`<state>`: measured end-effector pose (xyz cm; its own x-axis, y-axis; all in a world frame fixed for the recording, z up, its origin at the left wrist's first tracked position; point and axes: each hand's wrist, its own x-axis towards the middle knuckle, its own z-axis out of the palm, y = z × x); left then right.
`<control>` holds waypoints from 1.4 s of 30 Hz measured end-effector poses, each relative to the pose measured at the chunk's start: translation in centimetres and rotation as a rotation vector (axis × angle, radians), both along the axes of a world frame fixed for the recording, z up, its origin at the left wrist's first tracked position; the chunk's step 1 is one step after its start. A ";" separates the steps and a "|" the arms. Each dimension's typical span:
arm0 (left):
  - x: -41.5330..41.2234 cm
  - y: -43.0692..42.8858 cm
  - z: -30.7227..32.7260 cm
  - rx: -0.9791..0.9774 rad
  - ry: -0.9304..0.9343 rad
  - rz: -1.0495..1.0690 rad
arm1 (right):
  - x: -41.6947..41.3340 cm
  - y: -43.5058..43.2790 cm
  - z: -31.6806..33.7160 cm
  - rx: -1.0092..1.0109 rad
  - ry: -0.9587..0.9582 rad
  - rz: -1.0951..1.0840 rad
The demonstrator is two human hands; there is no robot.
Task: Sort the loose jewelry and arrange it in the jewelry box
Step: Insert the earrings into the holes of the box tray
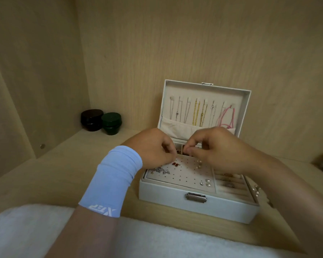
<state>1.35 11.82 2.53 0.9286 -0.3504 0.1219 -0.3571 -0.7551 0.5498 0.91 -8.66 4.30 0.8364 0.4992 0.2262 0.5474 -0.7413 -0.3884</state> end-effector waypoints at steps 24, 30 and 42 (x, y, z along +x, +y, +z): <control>2.3 -22.9 -0.5 0.727 -0.175 -0.264 | 2.2 -18.1 -4.2 -0.142 0.386 -0.150; 2.3 -23.2 -1.0 0.720 -0.127 -0.289 | 2.6 -18.1 -4.5 -0.136 0.350 -0.140; 2.9 -21.5 -0.9 0.091 -0.062 -0.104 | 2.6 -19.5 -2.4 0.326 0.345 -0.218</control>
